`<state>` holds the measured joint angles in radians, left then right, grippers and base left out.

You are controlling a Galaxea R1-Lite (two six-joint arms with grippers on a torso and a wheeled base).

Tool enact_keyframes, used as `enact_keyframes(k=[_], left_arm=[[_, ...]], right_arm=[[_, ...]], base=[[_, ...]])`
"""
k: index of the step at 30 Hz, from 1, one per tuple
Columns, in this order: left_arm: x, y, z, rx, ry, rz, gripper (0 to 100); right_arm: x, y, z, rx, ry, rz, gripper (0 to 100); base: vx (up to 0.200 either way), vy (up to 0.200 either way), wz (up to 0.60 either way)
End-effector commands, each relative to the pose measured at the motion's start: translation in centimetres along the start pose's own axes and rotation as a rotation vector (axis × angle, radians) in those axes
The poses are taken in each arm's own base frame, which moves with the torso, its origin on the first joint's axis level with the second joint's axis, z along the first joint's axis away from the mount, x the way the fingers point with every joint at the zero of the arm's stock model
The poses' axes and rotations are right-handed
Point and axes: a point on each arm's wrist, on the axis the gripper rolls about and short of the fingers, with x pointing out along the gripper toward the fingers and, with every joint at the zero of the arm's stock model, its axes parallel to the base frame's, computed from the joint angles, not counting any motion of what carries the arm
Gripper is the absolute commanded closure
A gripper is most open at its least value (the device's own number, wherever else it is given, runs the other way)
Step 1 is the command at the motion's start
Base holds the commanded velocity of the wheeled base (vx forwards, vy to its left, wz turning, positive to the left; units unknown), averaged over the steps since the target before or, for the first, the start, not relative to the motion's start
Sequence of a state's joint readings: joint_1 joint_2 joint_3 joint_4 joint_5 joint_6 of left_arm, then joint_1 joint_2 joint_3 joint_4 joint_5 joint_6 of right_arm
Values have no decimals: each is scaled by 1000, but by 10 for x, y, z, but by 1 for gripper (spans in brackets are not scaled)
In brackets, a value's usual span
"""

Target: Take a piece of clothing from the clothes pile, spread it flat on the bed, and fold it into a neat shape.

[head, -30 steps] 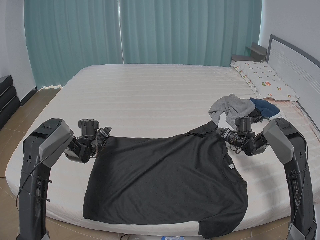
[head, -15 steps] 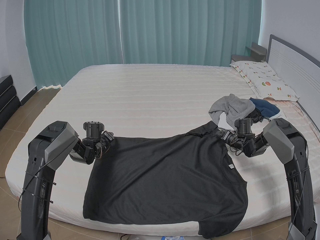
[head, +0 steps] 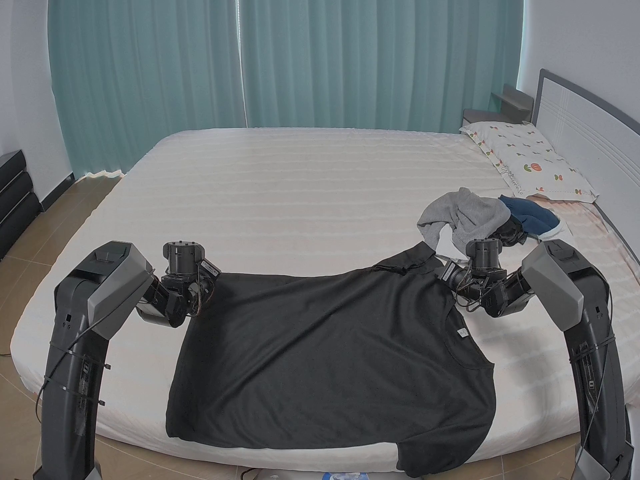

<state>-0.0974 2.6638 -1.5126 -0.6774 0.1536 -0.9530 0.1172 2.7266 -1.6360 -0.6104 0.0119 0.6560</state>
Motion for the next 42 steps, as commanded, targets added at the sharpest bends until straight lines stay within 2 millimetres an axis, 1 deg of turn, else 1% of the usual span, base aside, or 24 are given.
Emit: enact_keyframes(k=[1,3,4,8,9,13,15,16,18,19,21,24,27,30,35,38,42], left_arm=[[-1,-1,2,-3,-4,-2,100],[-1,-2,3,-5,-9,-6,100],[-1,-2,3,-5,-9,-6,100],[0,-4,9,-20,-59,-33,100],[0,-5,13,-38,-108,-59,100],[-2,-6,23,-61,-175,-93,100],[-3,-5,26,-70,-201,-88,100],[-4,-8,32,-93,-245,-96,100],[-8,-11,40,-119,-287,-117,100],[-8,-11,40,-119,-287,-117,100],[-11,-4,39,-122,-283,-96,100],[-15,-2,42,-129,-289,-93,100],[-12,3,38,-124,-274,-82,100],[-9,6,34,-115,-264,-77,100],[-7,10,29,-83,-216,-67,100],[-5,11,28,-75,-191,-61,100],[-3,10,25,-70,-181,-54,100]], right_arm=[[4,-3,-3,1,0,-2,100],[2,-1,3,3,-22,9,100],[2,-1,3,3,-22,9,100],[-3,7,18,17,-84,53,100],[-7,13,25,32,-106,71,100],[-12,22,40,54,-197,139,100],[-12,23,42,53,-241,161,100],[-13,25,43,51,-271,182,100],[-13,26,43,50,-299,203,100],[-13,26,43,50,-299,203,100],[-10,22,35,37,-291,189,100],[-9,21,35,26,-298,190,100],[-7,18,34,21,-287,177,100],[0,11,22,5,-266,161,100],[5,6,12,-13,-229,137,100],[7,4,9,-27,-220,126,100],[14,4,11,-30,-245,129,100]], base=[[0,0,0],[0,0,0],[0,0,0],[0,0,0],[0,0,0],[0,0,0],[0,0,0],[0,0,0],[0,0,0],[0,0,0],[0,0,0],[0,0,0],[0,0,0],[0,0,0],[0,0,0],[0,0,0],[0,0,0]])
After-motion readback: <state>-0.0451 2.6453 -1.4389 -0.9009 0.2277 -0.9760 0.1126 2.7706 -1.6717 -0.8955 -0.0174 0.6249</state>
